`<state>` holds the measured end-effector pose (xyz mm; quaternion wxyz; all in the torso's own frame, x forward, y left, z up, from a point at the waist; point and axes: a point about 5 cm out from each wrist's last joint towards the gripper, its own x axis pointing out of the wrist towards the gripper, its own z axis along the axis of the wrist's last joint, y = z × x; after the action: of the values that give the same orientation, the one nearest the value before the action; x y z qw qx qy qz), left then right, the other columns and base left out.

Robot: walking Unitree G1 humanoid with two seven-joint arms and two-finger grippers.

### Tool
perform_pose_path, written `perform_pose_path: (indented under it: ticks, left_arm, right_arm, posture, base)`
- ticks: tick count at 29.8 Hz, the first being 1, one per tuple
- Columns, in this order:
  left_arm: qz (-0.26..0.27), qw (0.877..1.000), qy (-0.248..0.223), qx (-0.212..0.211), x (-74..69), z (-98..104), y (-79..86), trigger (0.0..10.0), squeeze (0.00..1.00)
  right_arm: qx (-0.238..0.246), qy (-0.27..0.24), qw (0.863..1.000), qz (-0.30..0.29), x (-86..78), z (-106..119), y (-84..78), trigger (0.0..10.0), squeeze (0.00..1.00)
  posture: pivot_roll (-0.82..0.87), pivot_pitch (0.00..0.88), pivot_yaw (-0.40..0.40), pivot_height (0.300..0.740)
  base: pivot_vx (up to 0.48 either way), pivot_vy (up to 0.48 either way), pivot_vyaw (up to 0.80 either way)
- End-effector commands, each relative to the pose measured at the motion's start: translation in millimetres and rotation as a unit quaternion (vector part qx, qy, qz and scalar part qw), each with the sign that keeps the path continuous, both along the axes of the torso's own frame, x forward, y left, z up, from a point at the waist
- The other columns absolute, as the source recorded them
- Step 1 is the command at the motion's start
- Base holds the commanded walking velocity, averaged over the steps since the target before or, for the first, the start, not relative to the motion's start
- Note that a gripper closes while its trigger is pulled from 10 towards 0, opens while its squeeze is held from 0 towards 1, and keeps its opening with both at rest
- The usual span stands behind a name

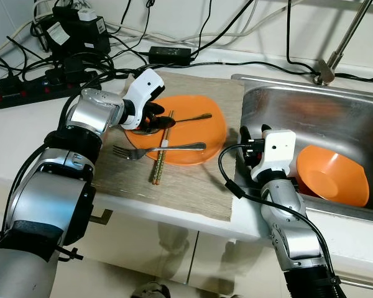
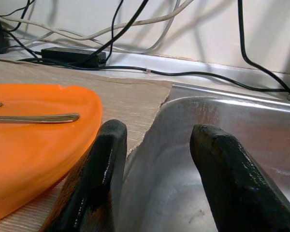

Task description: Kitchen organization

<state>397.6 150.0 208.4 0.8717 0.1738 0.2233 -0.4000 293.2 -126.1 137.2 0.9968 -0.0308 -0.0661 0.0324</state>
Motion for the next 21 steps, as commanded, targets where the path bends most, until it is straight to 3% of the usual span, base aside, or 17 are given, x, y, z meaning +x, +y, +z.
perform_pose_path:
  ticks: [1, 13, 14, 15, 16, 17, 19, 20, 21]
  left_arm:
    - [0.002, 1.0, 0.003, 0.008, -0.5, -3, 0.7, 10.0, 0.0]
    - [0.001, 1.0, 0.012, 0.027, -2.2, -14, 1.4, 10.0, 0.0]
    - [0.002, 1.0, 0.009, 0.026, -2.1, -14, 0.7, 6.5, 0.36]
    - [-0.002, 1.0, 0.004, 0.025, -2.0, -13, -0.2, 0.0, 0.76]
    - [-0.004, 1.0, 0.001, 0.025, -2.0, -13, -0.7, 0.0, 0.76]
    - [-0.007, 1.0, -0.002, 0.025, -2.1, -13, -1.2, 0.0, 0.96]
    - [-0.012, 1.0, -0.004, 0.026, -2.3, -13, -1.9, 0.0, 0.96]
    - [-0.013, 1.0, -0.004, 0.025, -2.3, -13, -2.5, 0.0, 0.88]
    - [-0.013, 1.0, -0.004, 0.025, -2.3, -13, -2.5, 0.0, 0.88]
  right_arm:
    - [0.0, -0.001, 1.0, 0.002, 0.9, 3, -0.3, 10.0, 0.0]
    - [0.0, -0.001, 1.0, 0.001, 1.7, 3, -0.4, 10.0, 0.0]
    - [0.0, -0.001, 1.0, 0.001, 1.6, 3, -0.3, 10.0, 0.0]
    - [-0.001, -0.001, 1.0, 0.001, 1.6, 3, -0.3, 10.0, 0.0]
    - [-0.001, -0.001, 1.0, 0.002, 1.6, 3, -0.3, 10.0, 0.0]
    - [-0.001, -0.001, 1.0, 0.002, 1.7, 3, -0.3, 10.0, 0.0]
    - [-0.001, -0.001, 1.0, 0.002, 1.8, 3, -0.4, 10.0, 0.0]
    - [-0.001, -0.001, 1.0, 0.002, 1.9, 3, -0.6, 10.0, 0.0]
    - [-0.001, -0.001, 1.0, 0.002, 1.9, 3, -0.6, 10.0, 0.0]
  posture:
    - [0.03, 0.016, -0.004, 0.74]
    - [0.04, 0.015, -0.005, 0.74]
    - [0.04, 0.013, -0.006, 0.74]
    - [0.04, 0.013, -0.006, 0.74]
    - [0.04, 0.011, -0.006, 0.74]
    - [0.04, 0.01, -0.006, 0.74]
    - [0.03, 0.008, -0.007, 0.74]
    - [0.03, 0.006, -0.007, 0.74]
    - [0.03, 0.006, -0.007, 0.74]
  base:
    - [0.0, 0.0, 0.0]
    - [0.0, 0.0, 0.0]
    - [0.0, 0.0, 0.0]
    - [0.0, 0.0, 0.0]
    - [0.0, 0.0, 0.0]
    - [0.0, 0.0, 0.0]
    - [0.0, 0.0, 0.0]
    - [0.0, 0.0, 0.0]
    - [0.0, 0.0, 0.0]
